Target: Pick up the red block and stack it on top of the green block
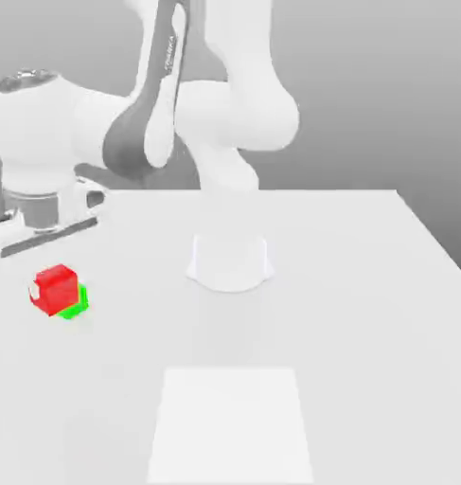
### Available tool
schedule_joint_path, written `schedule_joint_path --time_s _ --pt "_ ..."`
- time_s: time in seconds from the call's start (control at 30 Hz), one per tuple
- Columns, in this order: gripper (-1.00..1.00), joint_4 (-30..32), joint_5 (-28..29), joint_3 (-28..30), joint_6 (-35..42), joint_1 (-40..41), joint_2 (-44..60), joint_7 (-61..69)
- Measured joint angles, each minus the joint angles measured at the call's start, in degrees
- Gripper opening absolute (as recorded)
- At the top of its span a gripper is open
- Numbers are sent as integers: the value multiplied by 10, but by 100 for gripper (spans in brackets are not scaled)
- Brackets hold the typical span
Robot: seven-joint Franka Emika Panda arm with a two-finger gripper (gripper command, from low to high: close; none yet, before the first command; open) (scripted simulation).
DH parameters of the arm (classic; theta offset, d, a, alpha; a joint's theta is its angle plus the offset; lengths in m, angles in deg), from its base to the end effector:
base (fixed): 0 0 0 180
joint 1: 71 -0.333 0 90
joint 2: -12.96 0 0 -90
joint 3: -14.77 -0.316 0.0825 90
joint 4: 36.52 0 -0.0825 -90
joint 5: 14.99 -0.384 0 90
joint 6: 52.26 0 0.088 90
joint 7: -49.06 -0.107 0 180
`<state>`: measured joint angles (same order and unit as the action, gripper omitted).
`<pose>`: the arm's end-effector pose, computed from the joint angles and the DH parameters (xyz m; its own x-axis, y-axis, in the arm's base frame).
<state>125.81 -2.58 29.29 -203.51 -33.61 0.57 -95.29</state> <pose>0.2348 -0.2809 0.2610 -0.9958 0.0899 0.0182 0.0889 0.9946 -0.0531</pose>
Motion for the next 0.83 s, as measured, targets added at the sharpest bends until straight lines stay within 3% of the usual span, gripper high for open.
schedule_joint_path --time_s 0.2,0.77,0.8,0.83 --pt "-100 59 9 84 -14 97 -38 15" --pt "-100 58 -150 126 -162 23 116 126" --pt "100 59 -156 124 -174 24 127 129" --pt "100 59 -156 124 -174 23 128 129"
